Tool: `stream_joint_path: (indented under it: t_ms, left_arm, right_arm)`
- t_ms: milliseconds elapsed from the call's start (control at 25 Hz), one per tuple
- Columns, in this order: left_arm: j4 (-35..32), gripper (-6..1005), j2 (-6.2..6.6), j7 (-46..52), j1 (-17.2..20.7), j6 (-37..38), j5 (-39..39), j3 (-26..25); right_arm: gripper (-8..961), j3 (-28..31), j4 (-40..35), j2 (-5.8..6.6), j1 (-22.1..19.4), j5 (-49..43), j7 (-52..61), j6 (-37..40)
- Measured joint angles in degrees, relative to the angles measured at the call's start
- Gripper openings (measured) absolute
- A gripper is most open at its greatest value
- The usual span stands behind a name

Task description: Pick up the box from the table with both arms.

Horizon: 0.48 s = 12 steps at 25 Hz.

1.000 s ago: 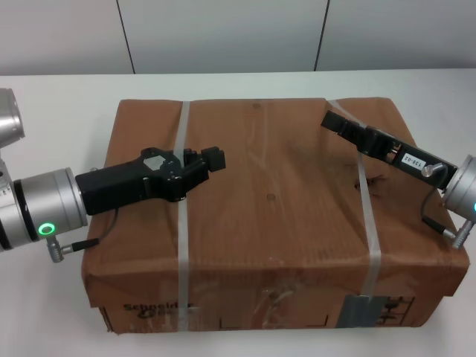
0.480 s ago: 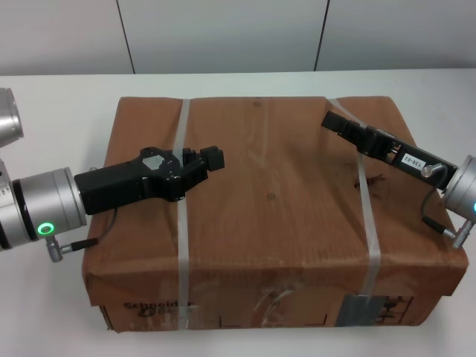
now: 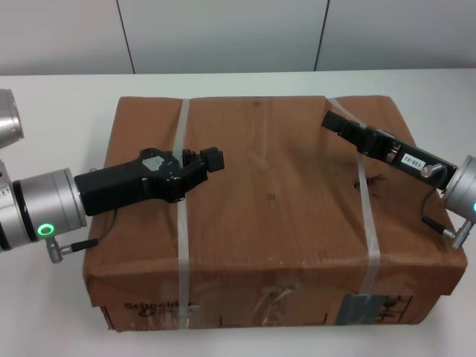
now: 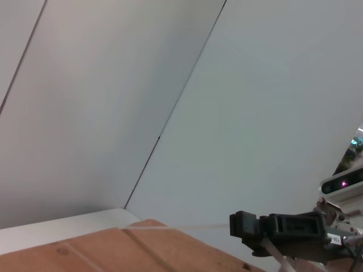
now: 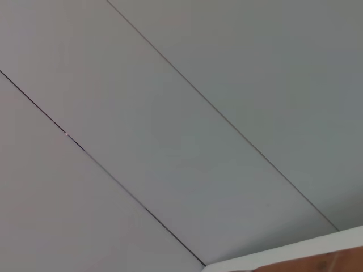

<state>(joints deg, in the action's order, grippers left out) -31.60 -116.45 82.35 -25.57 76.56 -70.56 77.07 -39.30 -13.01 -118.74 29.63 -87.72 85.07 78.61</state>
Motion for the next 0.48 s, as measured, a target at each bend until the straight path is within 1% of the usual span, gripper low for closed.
stream_joint_path:
  t_ms: [480]
  left_arm:
    - [0.16,98,0.00,-0.54,0.00,0.00,0.07,0.01]
  right_arm:
    - [39,0.00,0.00,-0.09,0.08,0.00,0.00,-0.31]
